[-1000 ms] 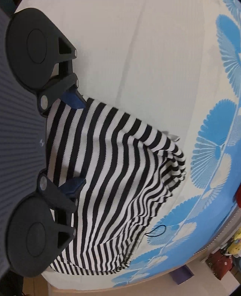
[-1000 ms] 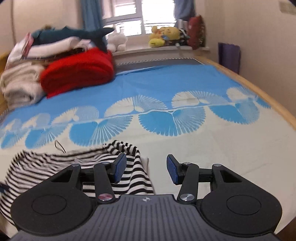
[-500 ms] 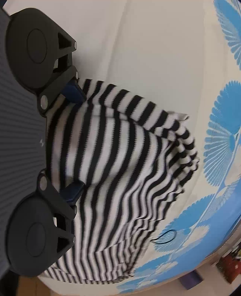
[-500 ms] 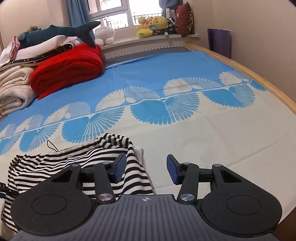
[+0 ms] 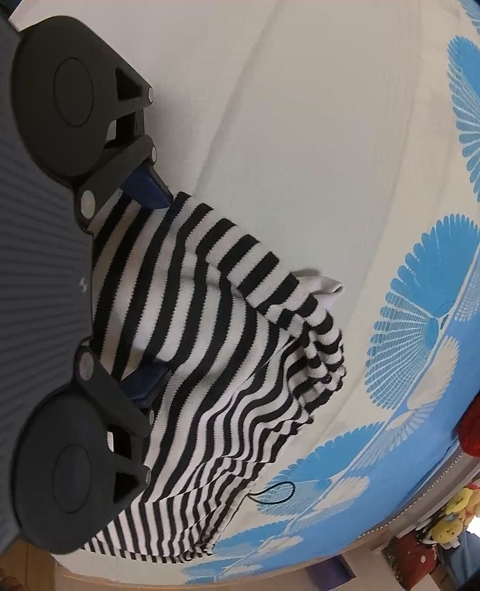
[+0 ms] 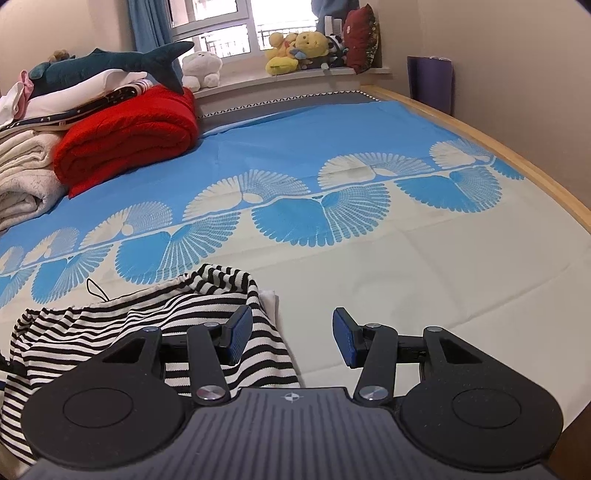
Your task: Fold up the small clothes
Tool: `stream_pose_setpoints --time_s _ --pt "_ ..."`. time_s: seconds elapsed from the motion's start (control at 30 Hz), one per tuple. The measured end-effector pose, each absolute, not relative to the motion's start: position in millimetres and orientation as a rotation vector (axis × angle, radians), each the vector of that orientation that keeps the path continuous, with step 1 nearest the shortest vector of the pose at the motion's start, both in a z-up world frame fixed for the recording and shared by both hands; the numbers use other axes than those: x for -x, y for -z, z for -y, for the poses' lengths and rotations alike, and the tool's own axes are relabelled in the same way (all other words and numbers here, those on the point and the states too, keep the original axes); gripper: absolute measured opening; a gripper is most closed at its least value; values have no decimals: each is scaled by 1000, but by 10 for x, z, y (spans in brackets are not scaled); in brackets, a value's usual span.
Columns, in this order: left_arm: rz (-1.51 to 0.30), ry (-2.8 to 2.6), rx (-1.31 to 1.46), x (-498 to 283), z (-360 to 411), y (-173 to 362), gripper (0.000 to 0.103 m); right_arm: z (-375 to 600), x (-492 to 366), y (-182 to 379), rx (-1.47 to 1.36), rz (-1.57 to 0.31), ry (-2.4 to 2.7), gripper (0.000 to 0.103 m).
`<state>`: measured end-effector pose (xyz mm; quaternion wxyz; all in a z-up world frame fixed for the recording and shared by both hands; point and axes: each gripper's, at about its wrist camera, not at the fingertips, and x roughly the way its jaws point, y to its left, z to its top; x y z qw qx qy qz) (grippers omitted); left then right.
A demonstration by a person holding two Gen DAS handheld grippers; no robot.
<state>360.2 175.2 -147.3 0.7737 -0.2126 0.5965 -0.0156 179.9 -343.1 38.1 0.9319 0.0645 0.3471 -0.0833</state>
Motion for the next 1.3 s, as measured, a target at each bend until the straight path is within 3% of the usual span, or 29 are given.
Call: stream_pose_setpoints --time_s 0.2,0.33,0.43,0.47,0.5,0.57,0.77,1.3 --pt "-1327 145 458 -3578 -1643 1518 93 3451 -1781 -385 -140 -709 184 50" --pt "-1328 219 426 -3565 -1467 1514 81 3468 -1765 -391 -150 -702 202 50" --pt "-1321 234 384 -3563 -1353 1499 64 3495 -1752 -400 -163 -698 220 50" --pt "-1319 241 392 -3566 -1334 1496 47 3499 -1746 -402 -165 -697 224 50" --pt "-1318 255 414 -3569 -1332 1496 38 3500 -1739 -401 -168 -697 228 50" --pt "-1303 265 423 -3563 -1318 1473 31 3495 -1733 -405 -172 -695 236 50" --pt "-1237 301 435 -3481 -1415 1322 26 3433 -1768 -402 -215 -688 240 50" --pt "-1124 207 299 -3225 -1517 750 26 3265 -1893 -392 -219 -689 166 50"
